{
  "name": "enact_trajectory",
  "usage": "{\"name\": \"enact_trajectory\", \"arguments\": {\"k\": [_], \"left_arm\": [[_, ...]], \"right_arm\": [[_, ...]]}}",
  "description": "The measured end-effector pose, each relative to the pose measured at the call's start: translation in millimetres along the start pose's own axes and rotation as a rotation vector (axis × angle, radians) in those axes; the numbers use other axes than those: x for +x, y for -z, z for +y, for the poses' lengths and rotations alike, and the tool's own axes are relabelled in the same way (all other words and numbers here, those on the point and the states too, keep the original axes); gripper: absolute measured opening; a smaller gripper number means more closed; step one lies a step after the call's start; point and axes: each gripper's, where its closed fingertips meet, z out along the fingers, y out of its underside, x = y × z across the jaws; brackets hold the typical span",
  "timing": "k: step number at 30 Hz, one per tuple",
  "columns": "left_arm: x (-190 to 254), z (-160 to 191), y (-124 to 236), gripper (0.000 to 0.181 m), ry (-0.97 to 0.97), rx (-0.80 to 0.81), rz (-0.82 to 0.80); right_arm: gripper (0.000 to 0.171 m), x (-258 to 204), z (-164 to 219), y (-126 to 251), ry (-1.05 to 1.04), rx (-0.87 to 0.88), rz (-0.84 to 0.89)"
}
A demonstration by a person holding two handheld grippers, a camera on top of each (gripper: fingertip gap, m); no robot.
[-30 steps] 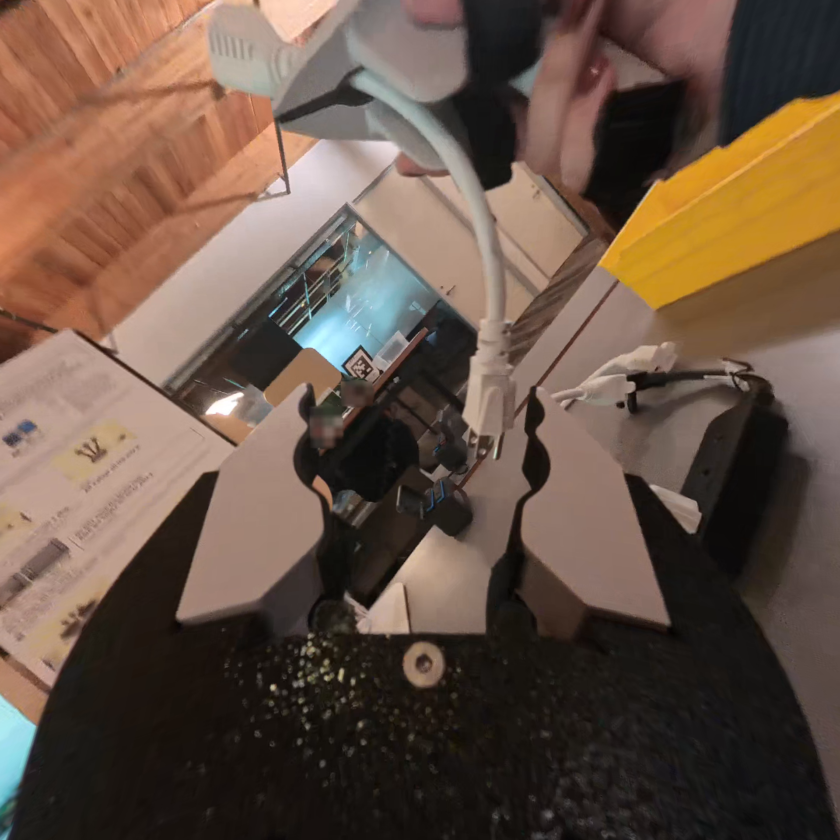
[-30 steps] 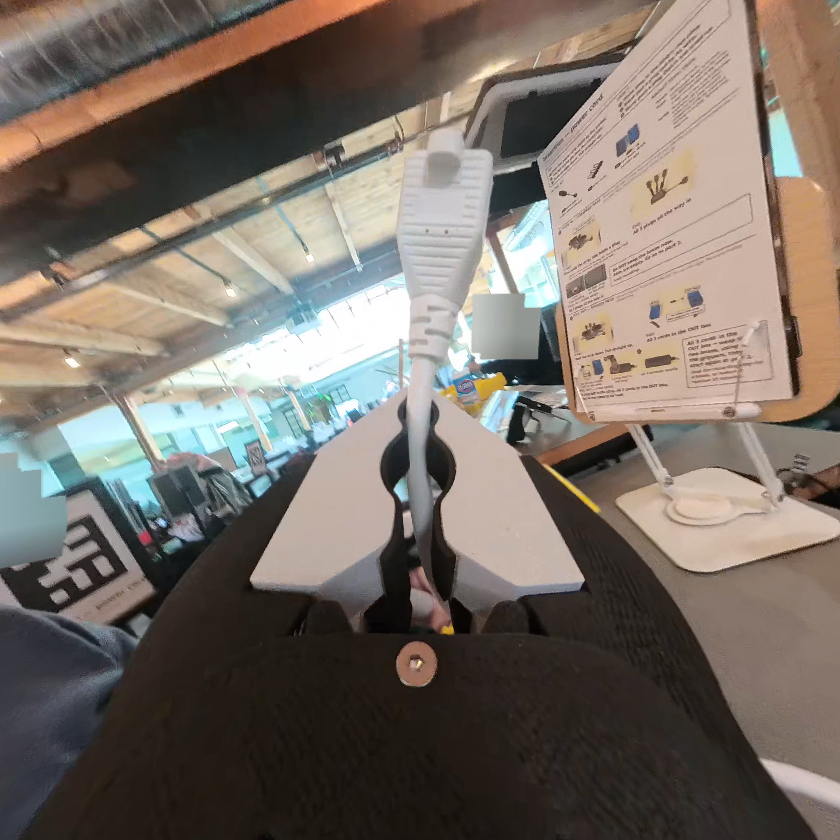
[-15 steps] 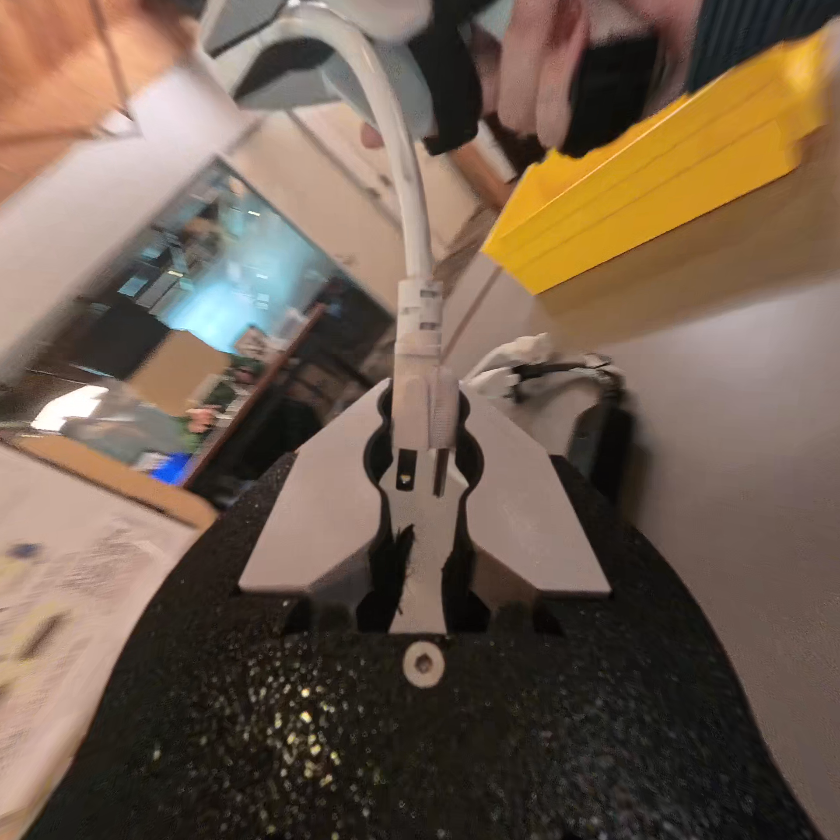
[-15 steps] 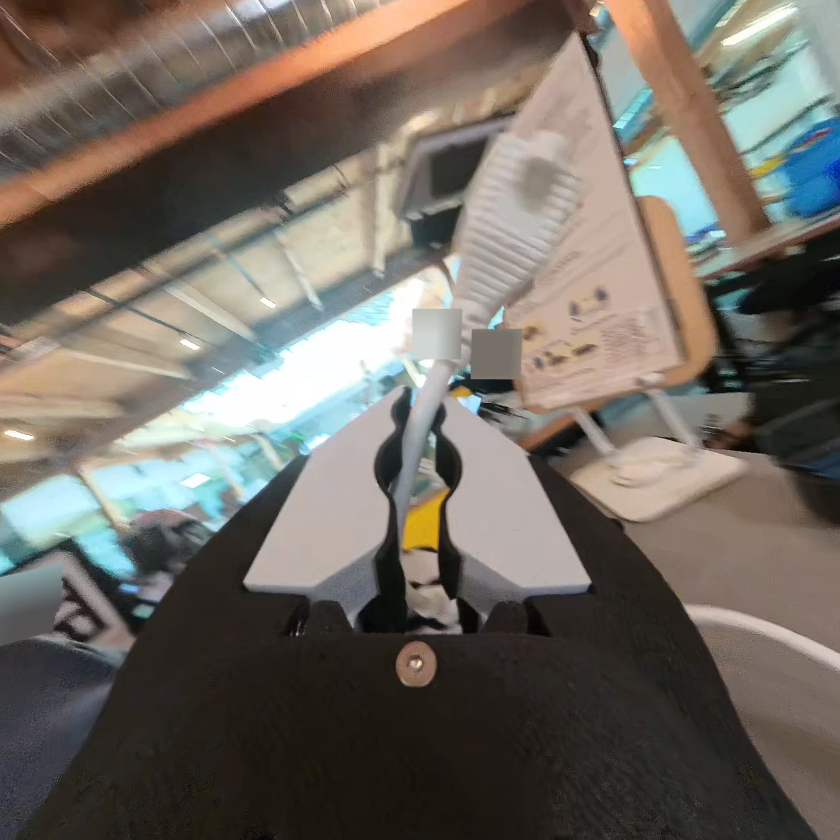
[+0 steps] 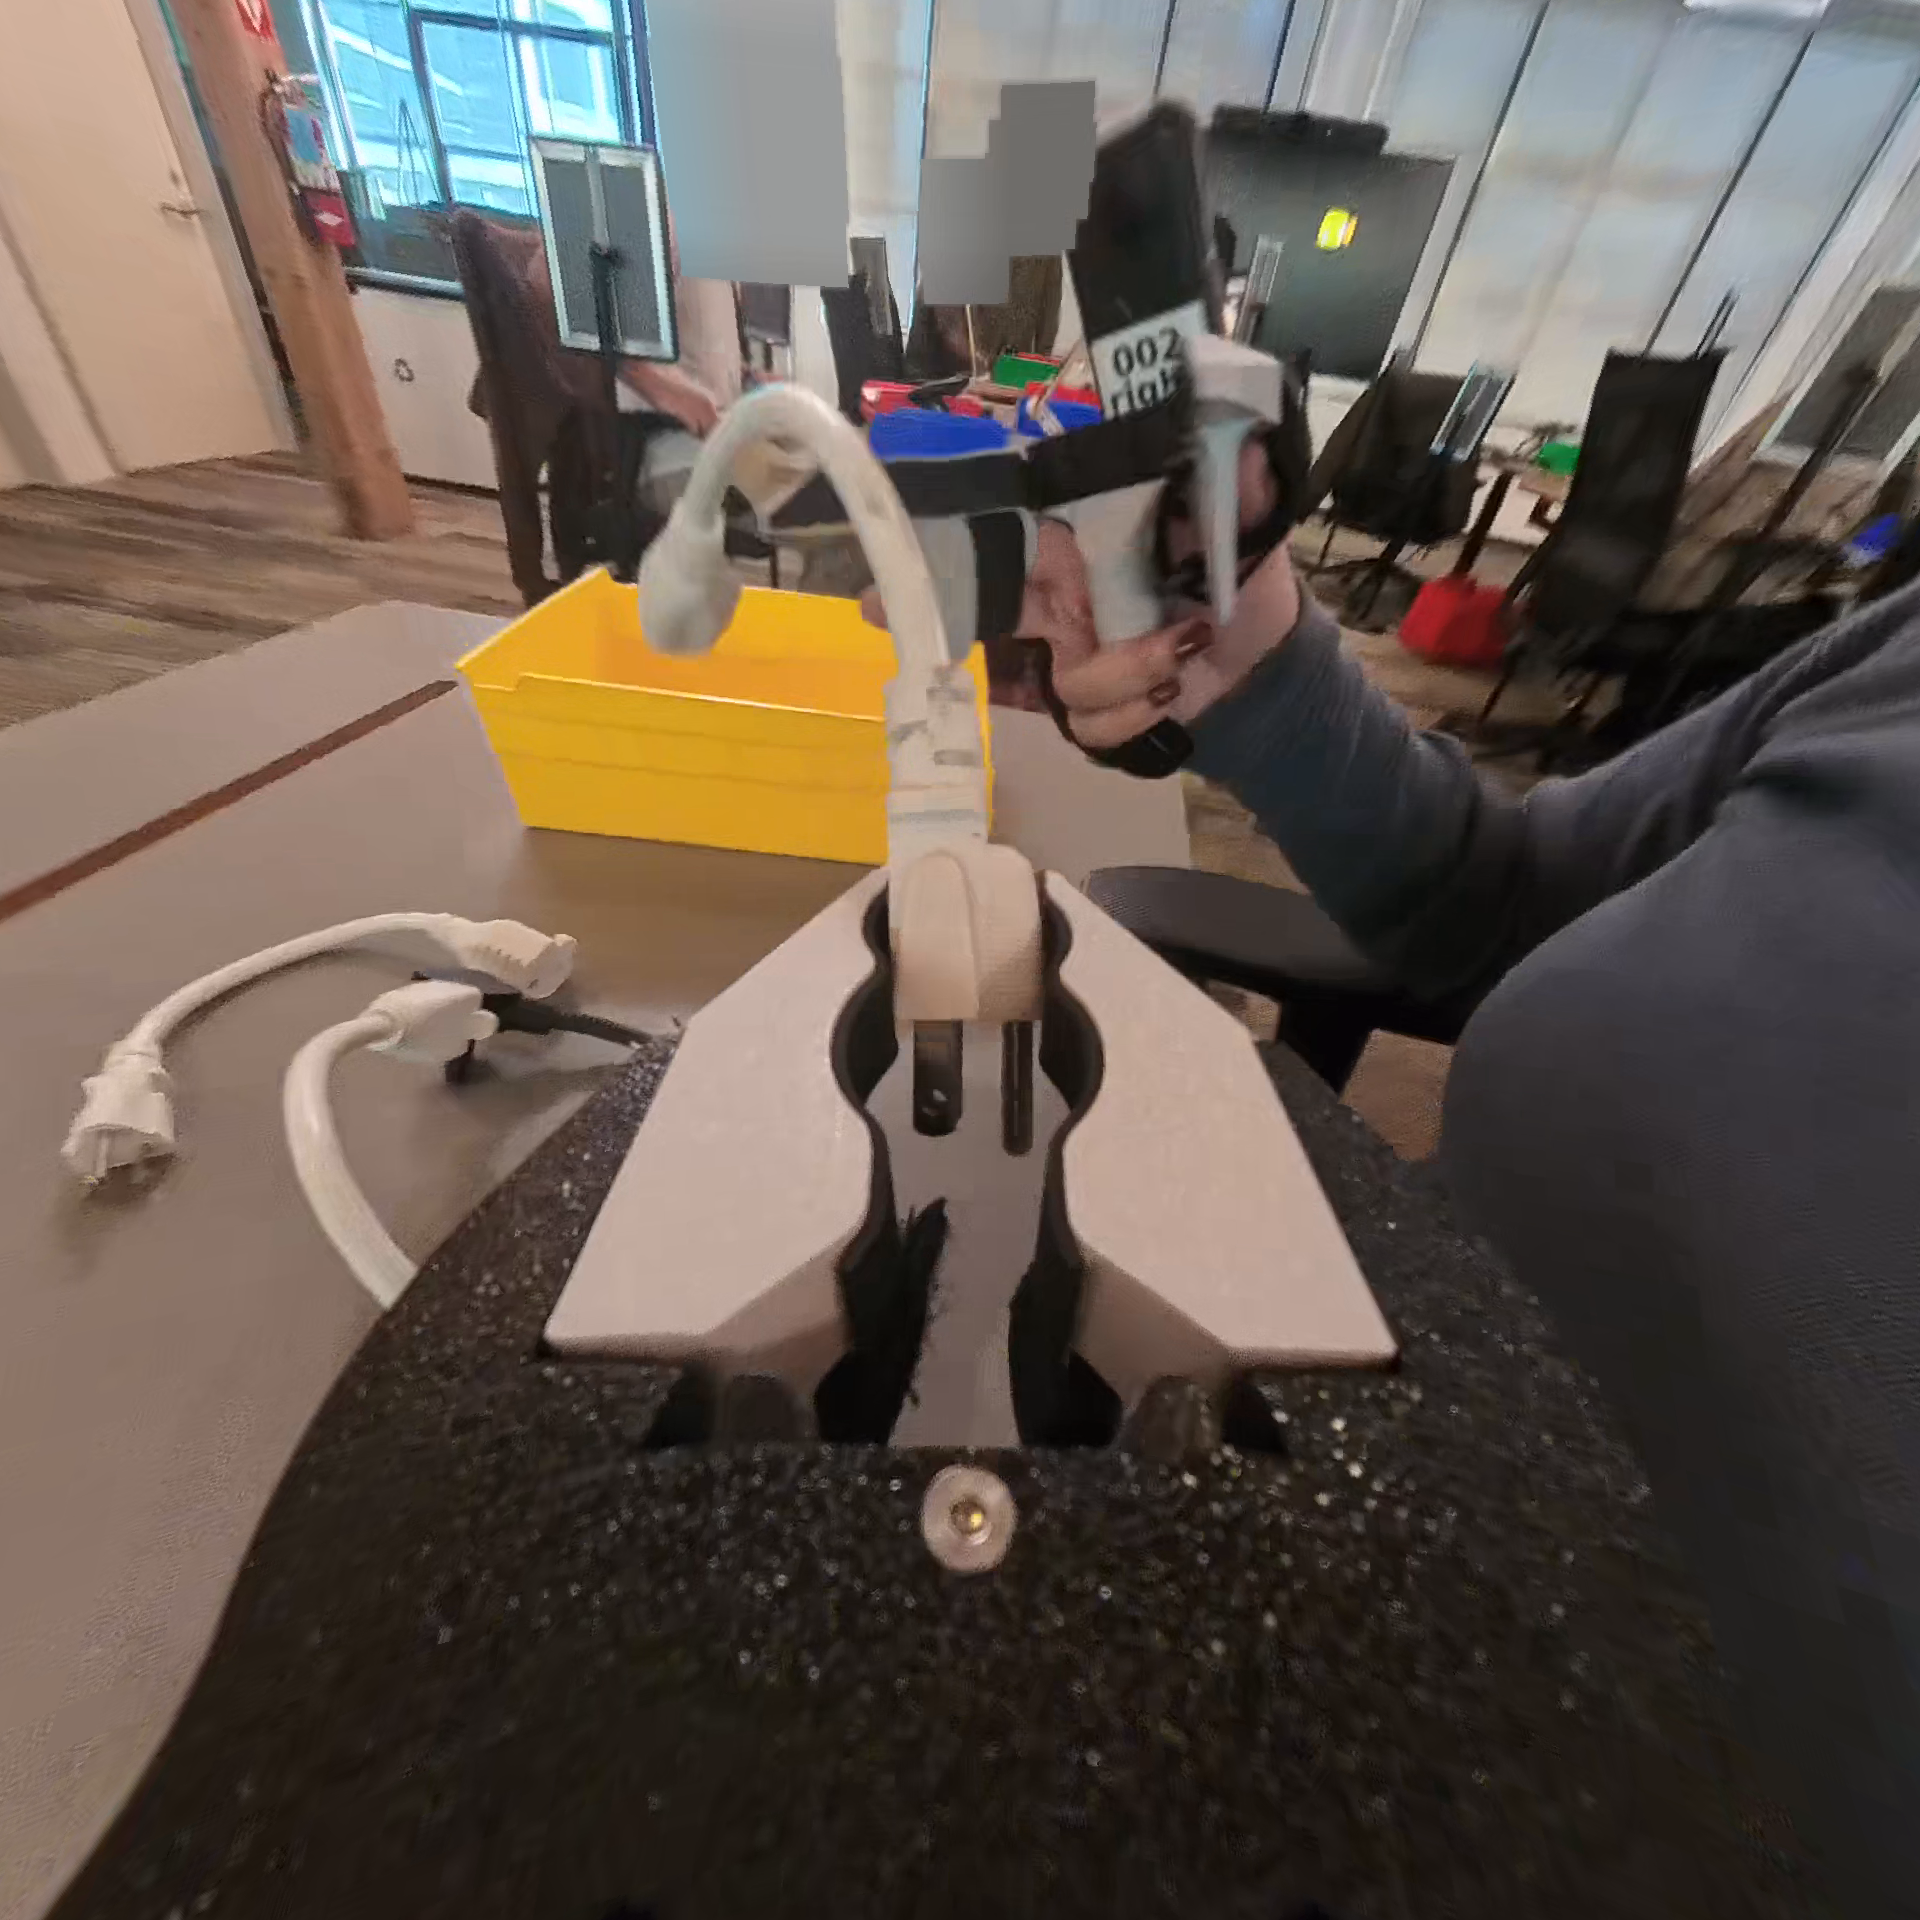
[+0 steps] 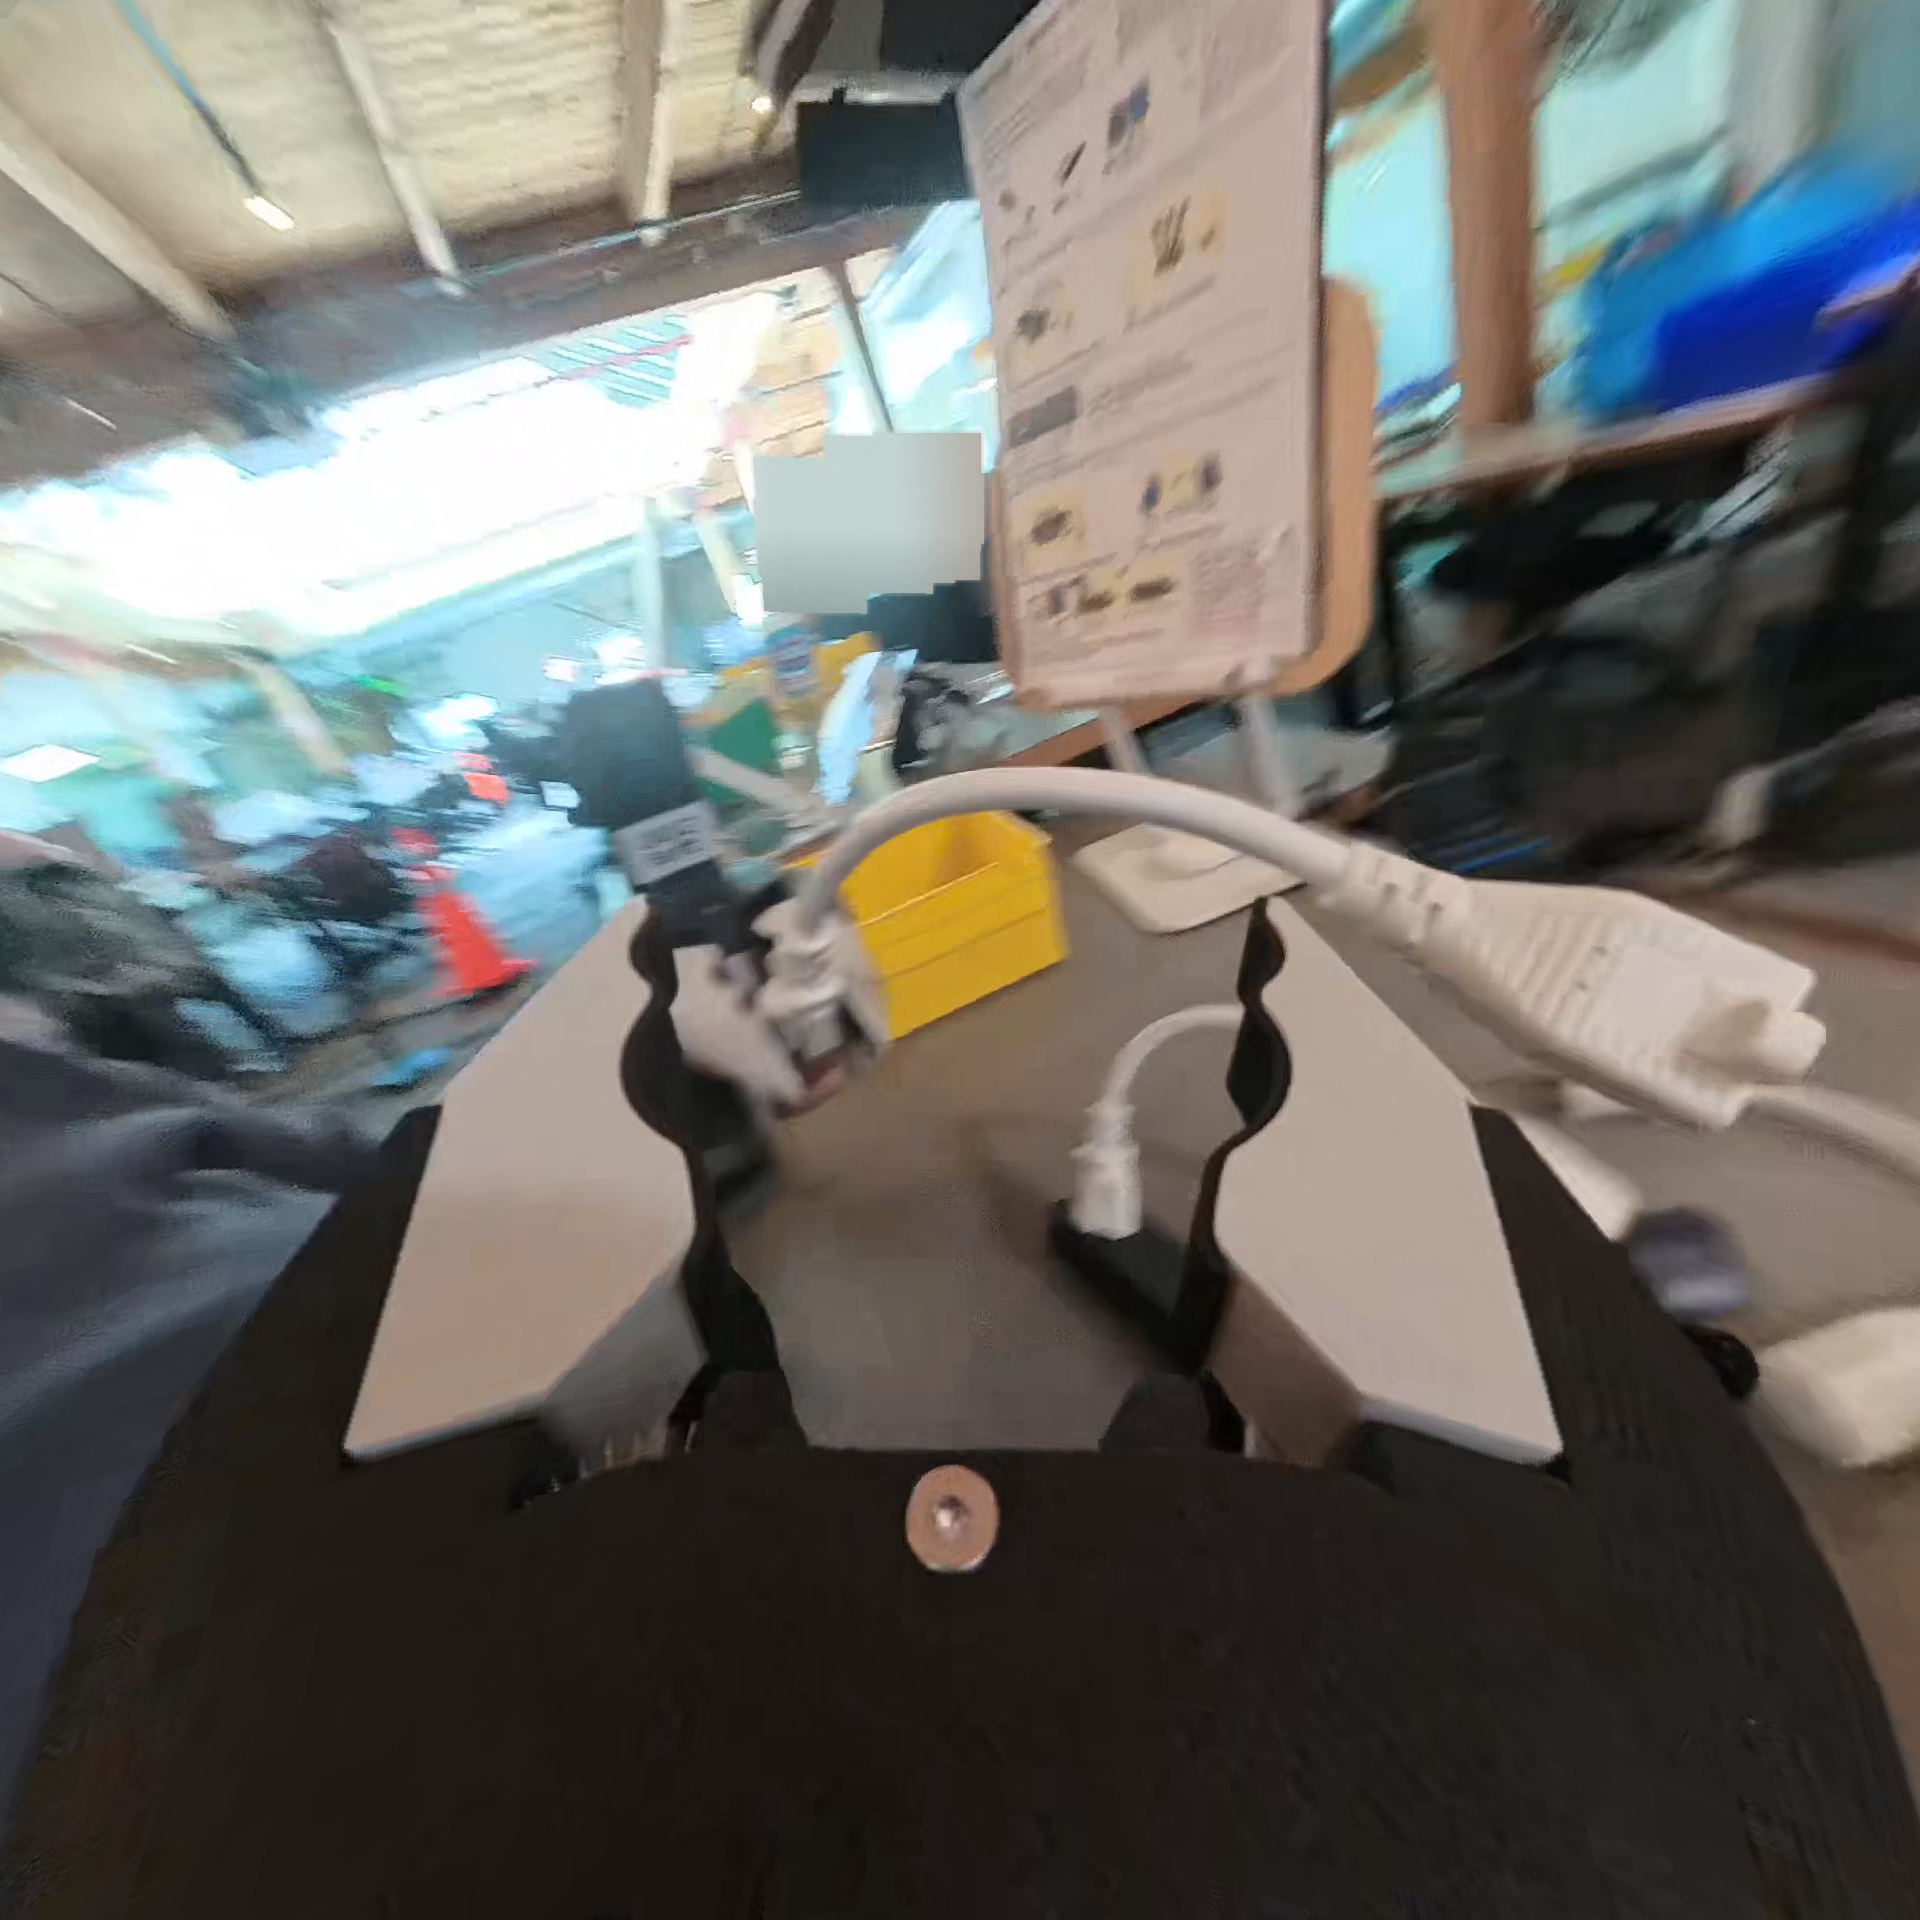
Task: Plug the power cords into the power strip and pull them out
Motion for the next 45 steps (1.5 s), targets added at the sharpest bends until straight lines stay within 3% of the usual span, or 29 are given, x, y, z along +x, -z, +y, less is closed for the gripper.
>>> {"name": "enact_trajectory", "arguments": {"k": [2,4,6,11,16,20,23,27,31,32,35,40,45], "left_arm": [[-3,4,2,0.021,0.056,-0.026,0.028],[-1,11,0,0.022,0.121,-0.062,0.072],[10,14,-2,0.022,0.231,-0.086,0.191],[47,33,-7,0.022,0.440,-0.268,0.502],[68,61,-15,0.022,0.408,-0.431,0.578],[69,59,-9,0.021,0.450,-0.404,0.619],[74,55,-2,0.022,0.464,-0.388,0.677],[78,58,-1,0.022,0.478,-0.409,0.696],[57,38,-6,0.030,0.487,-0.232,0.590],[46,34,-5,0.045,0.458,-0.191,0.525],[20,30,-1,0.060,0.211,-0.126,0.284],[18,23,6,0.050,-0.228,-0.131,0.046],[14,33,9,0.026,-0.317,-0.198,-0.034]], "right_arm": [[0.111,1,-2,16,-0.067,0.009,-0.036],[0.107,10,-9,30,0.069,0.057,0.041],[0.102,-8,-5,31,0.260,0.027,0.001],[0.100,-54,50,-1,0.632,-0.264,-0.168],[0.073,-53,110,-16,0.882,-0.586,-0.216],[0.051,-59,121,-14,0.864,-0.613,-0.296],[0.049,-54,126,-11,0.879,-0.648,-0.311],[0.015,-64,124,-12,0.811,-0.604,-0.388],[0.013,-52,118,-11,0.766,-0.603,-0.335],[0.013,-48,115,-10,0.749,-0.600,-0.317],[0.013,-40,107,-7,0.683,-0.569,-0.281],[0.013,-31,104,-8,0.639,-0.565,-0.253],[0.013,-31,109,-15,0.617,-0.561,-0.261]]}}
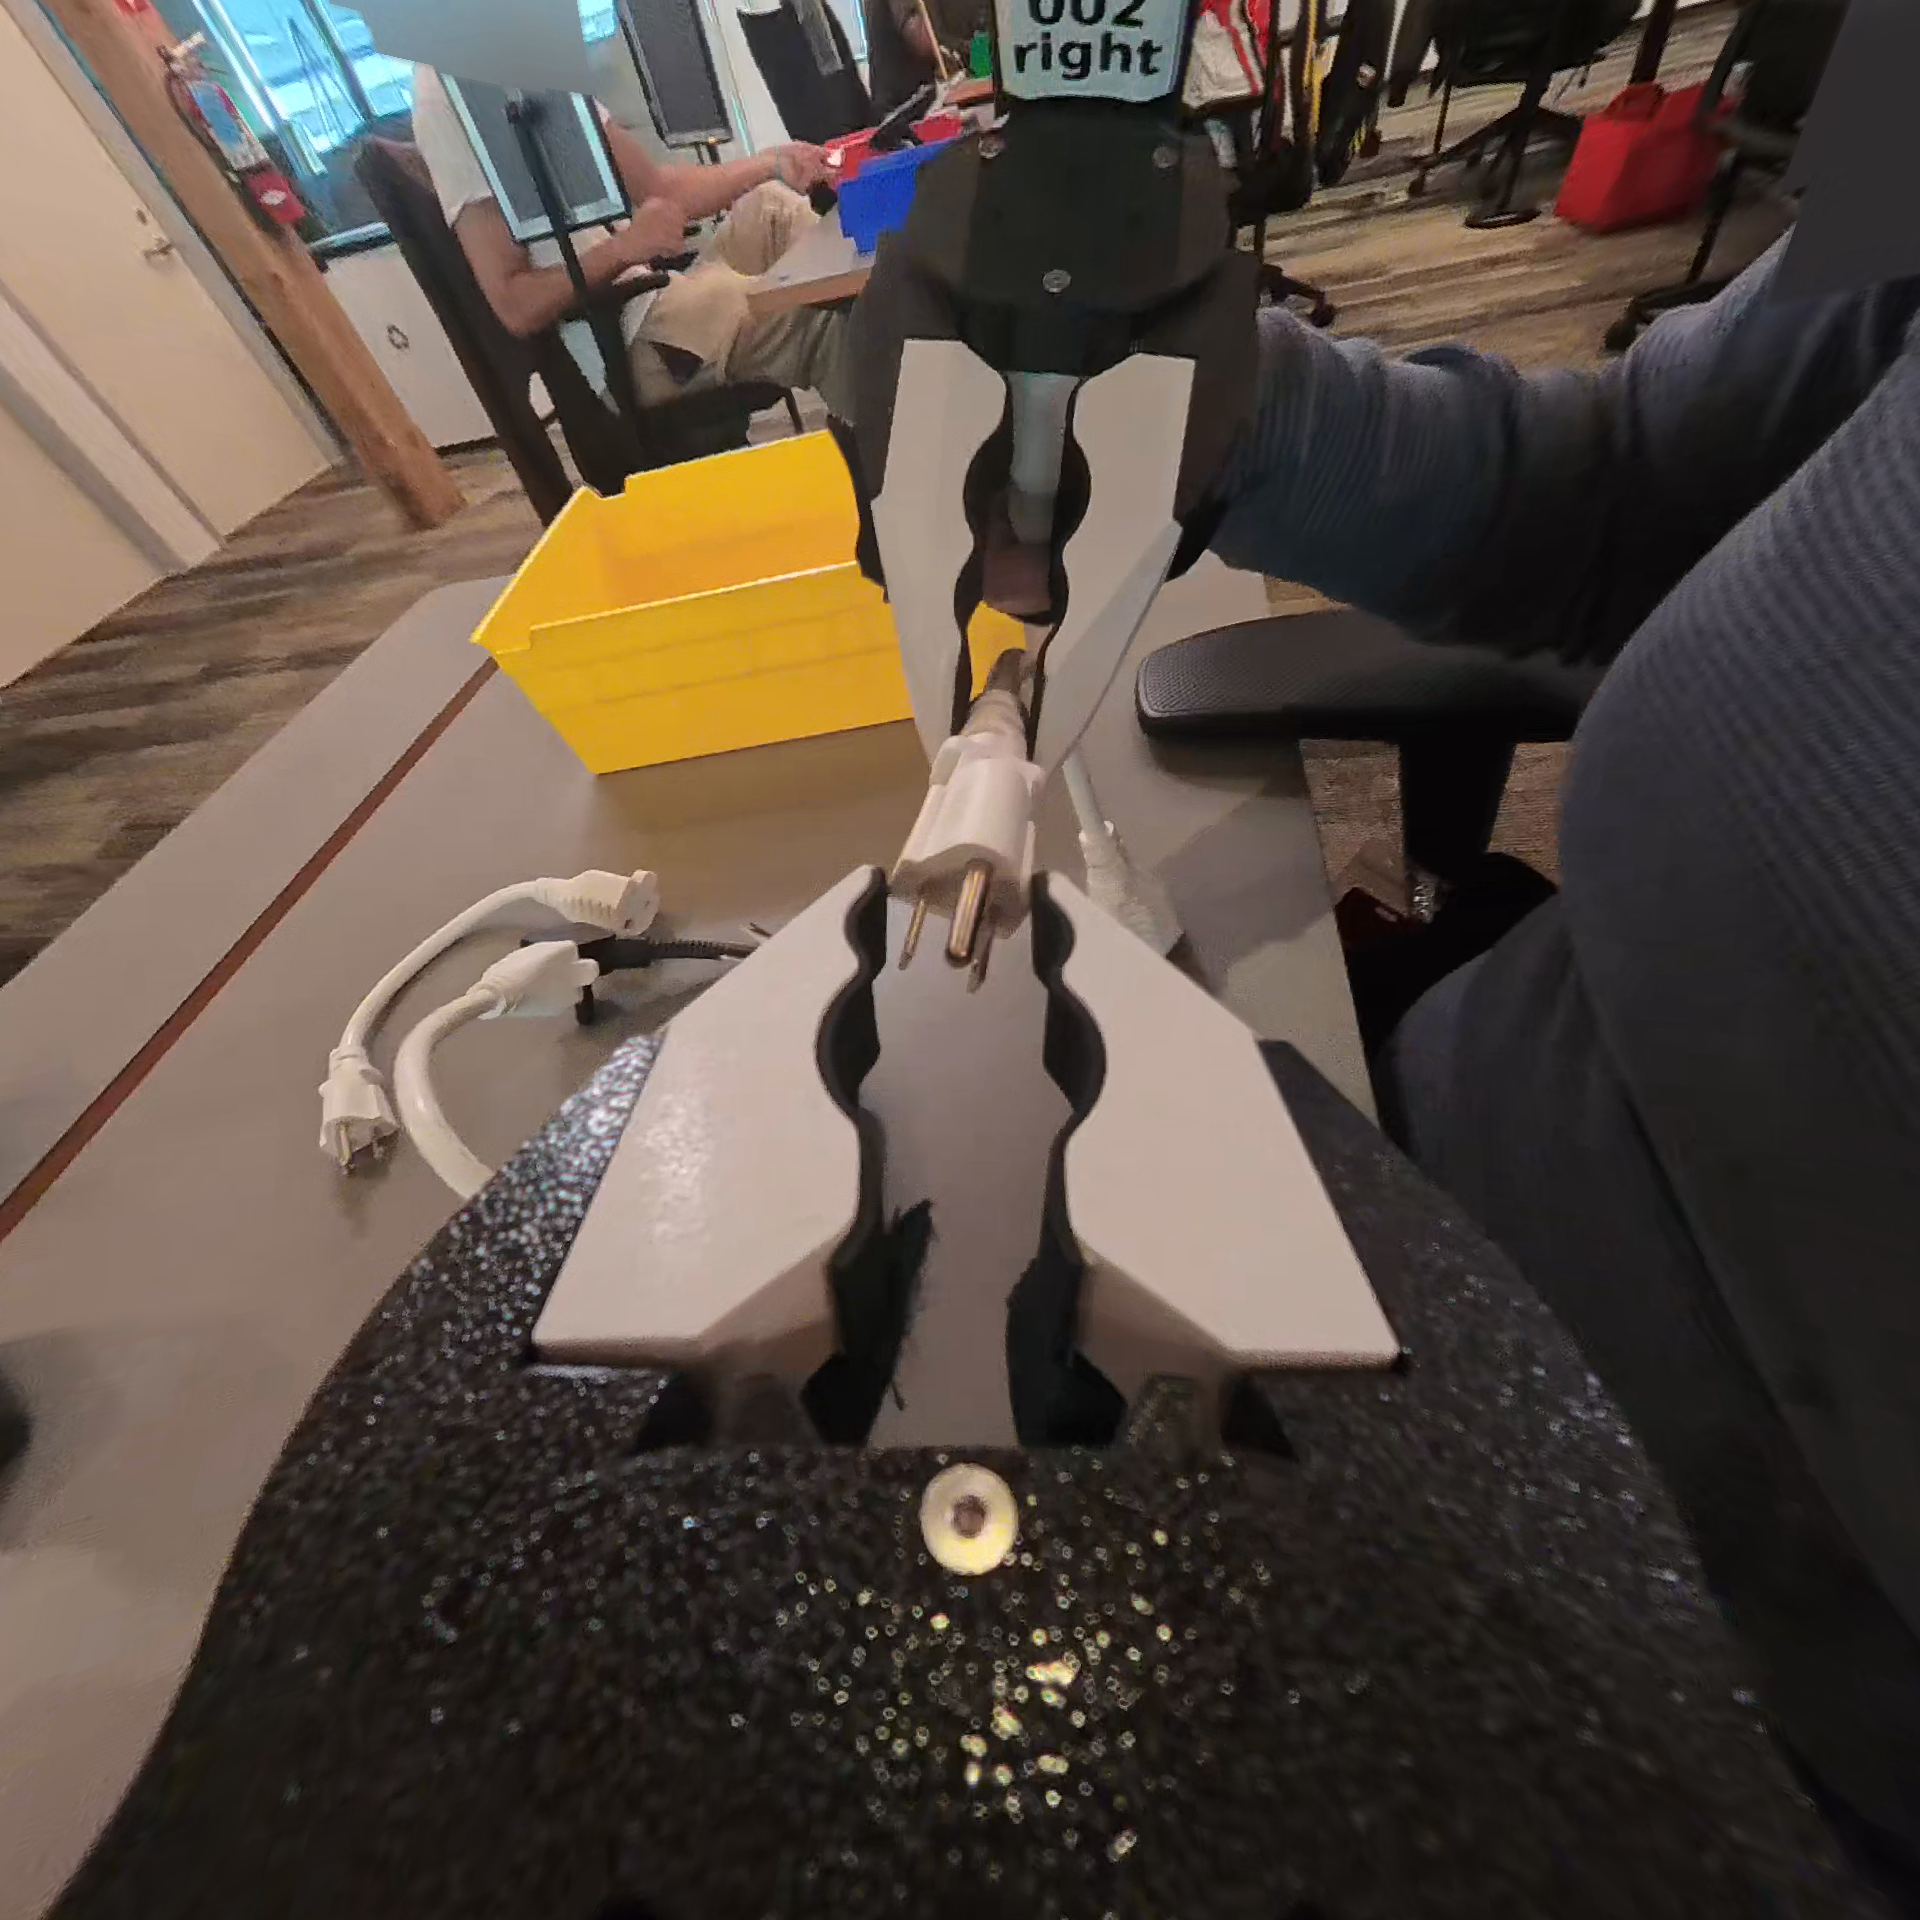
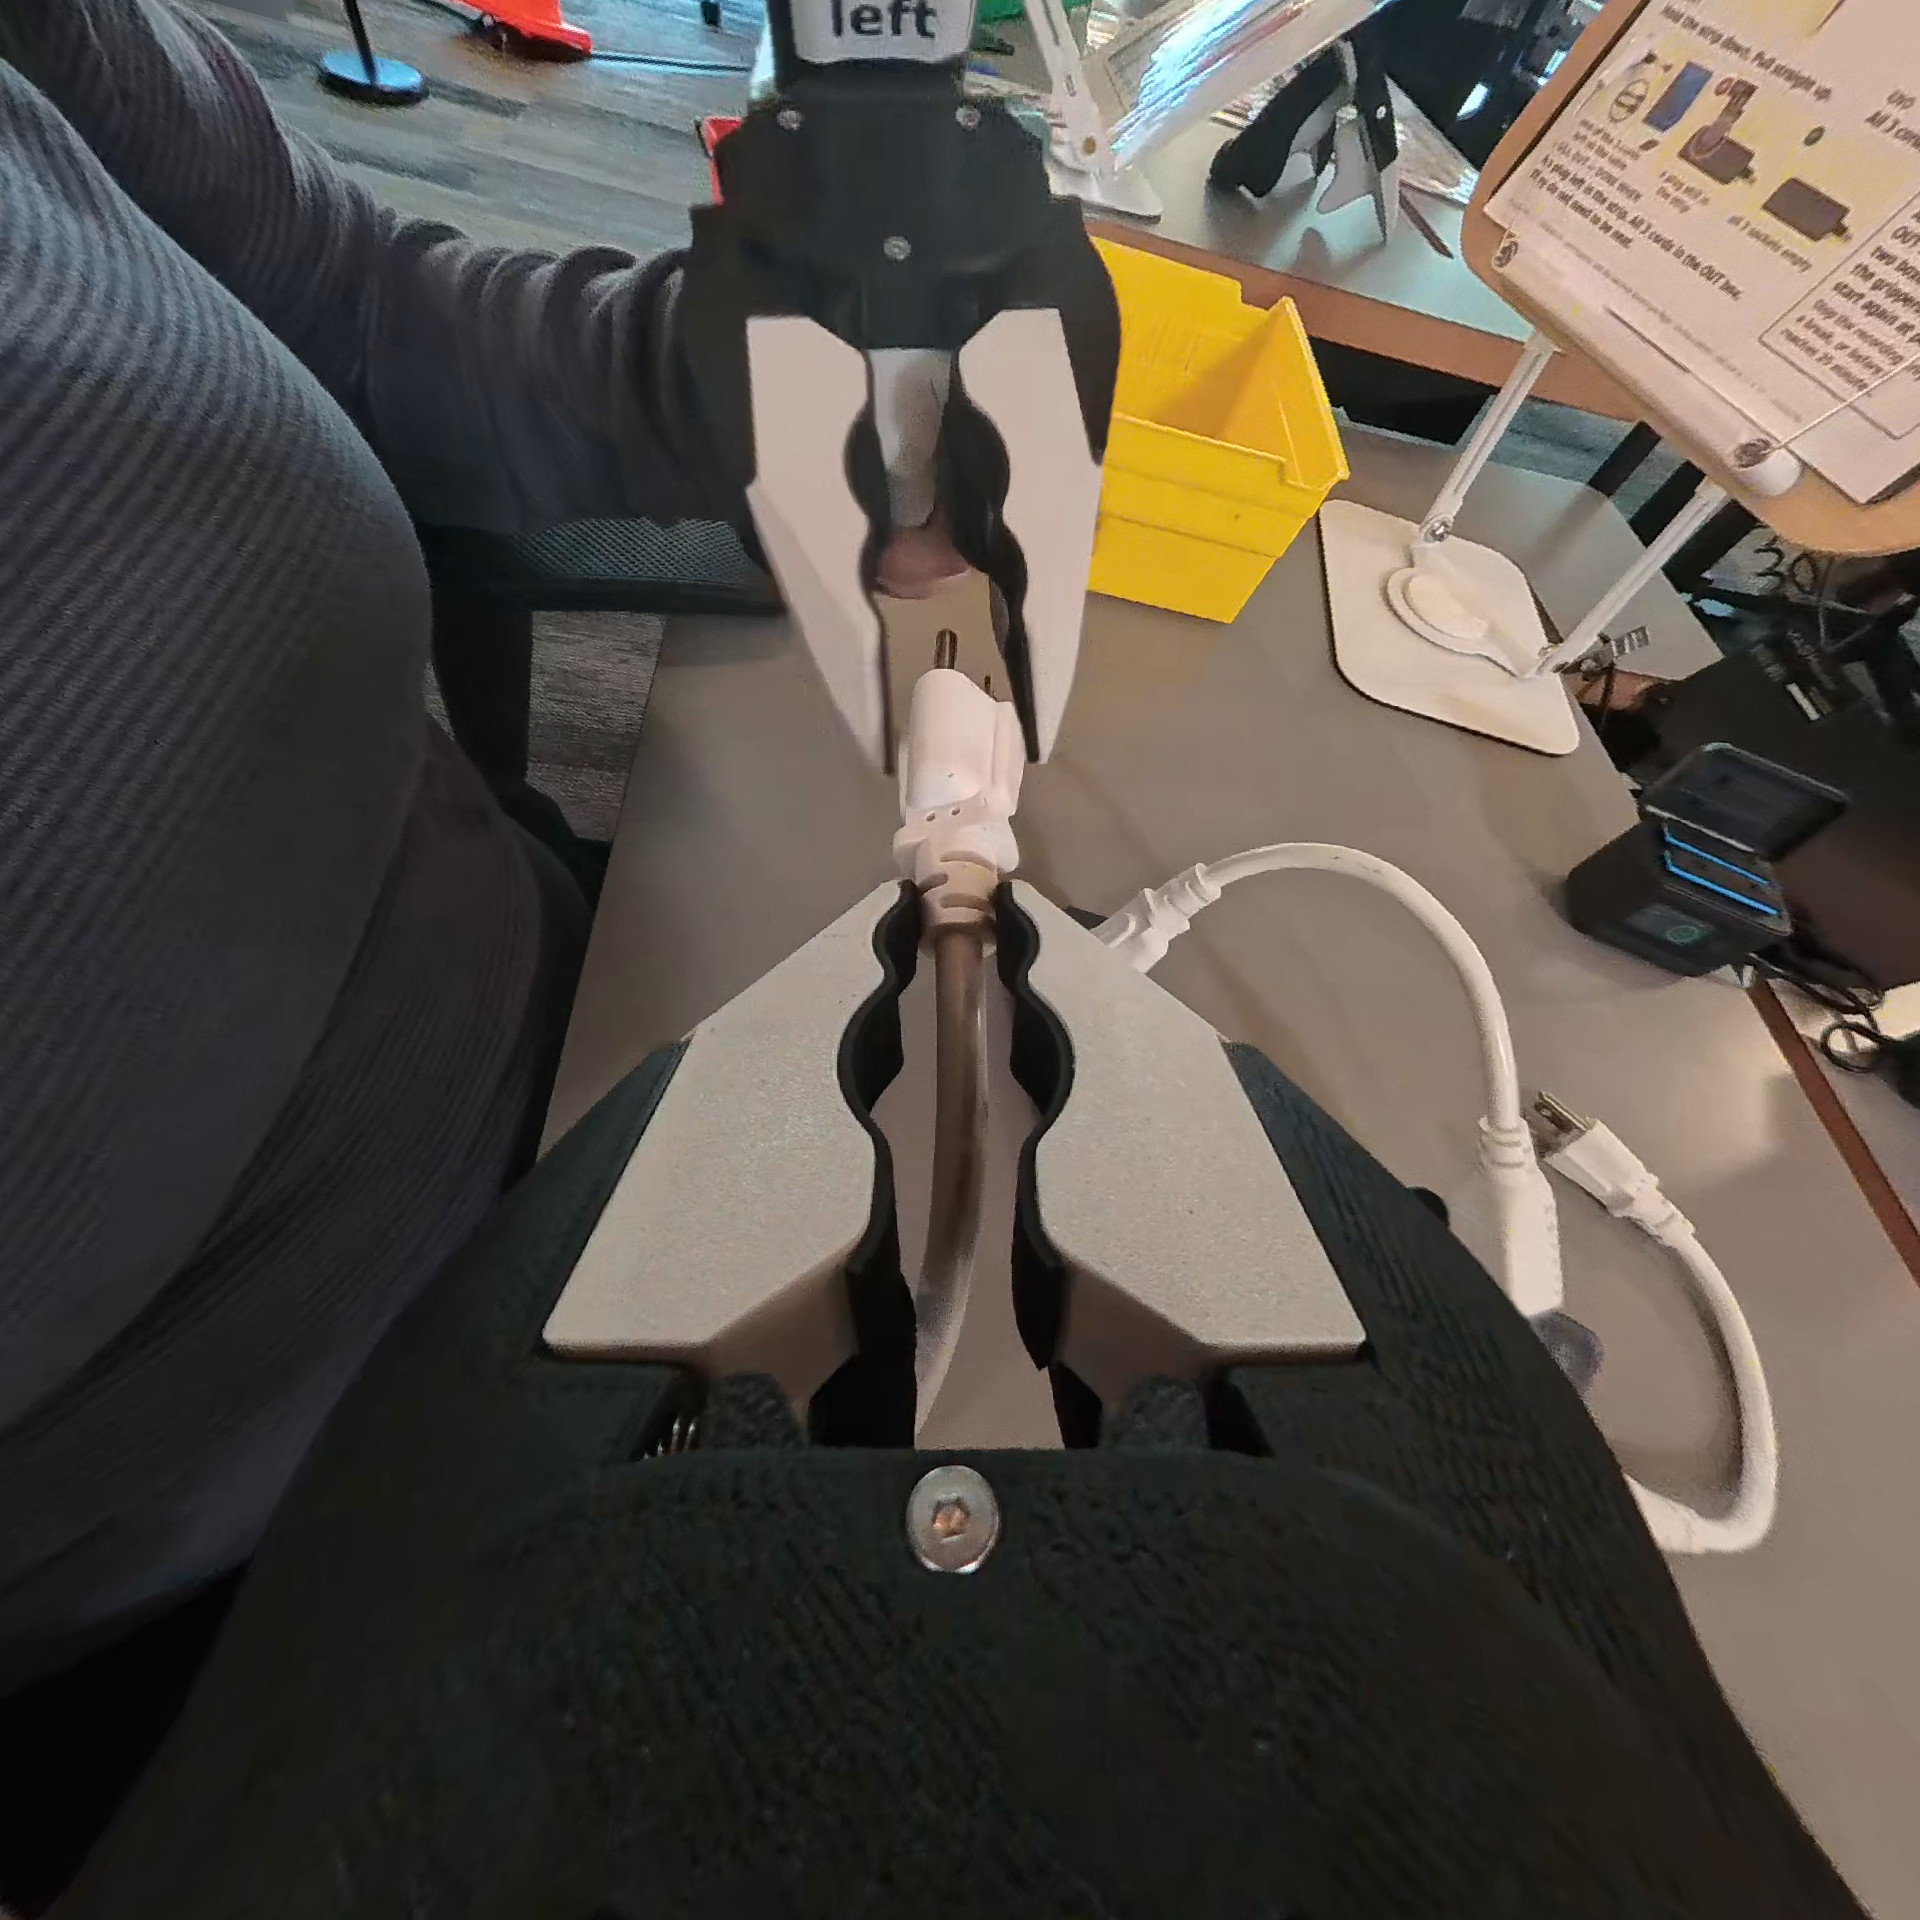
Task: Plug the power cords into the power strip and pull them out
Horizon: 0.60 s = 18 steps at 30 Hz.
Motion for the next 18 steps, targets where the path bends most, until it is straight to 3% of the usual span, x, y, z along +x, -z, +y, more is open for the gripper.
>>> {"name": "enact_trajectory", "arguments": {"k": [5,9,14,18], "left_arm": [[-4,3,5,0.025,-0.113,0.038,-0.082],[-5,5,6,0.025,-0.263,0.049,-0.153],[-10,6,7,0.025,-0.281,0.072,-0.189],[-3,7,5,0.025,-0.521,0.066,-0.258]], "right_arm": [[0.016,1,-2,-7,-0.226,0.103,-0.057],[0.050,0,1,-13,-0.513,0.194,-0.179],[0.054,7,3,-21,-0.515,0.251,-0.104],[0.056,0,-2,-21,-0.603,0.274,-0.167]]}}
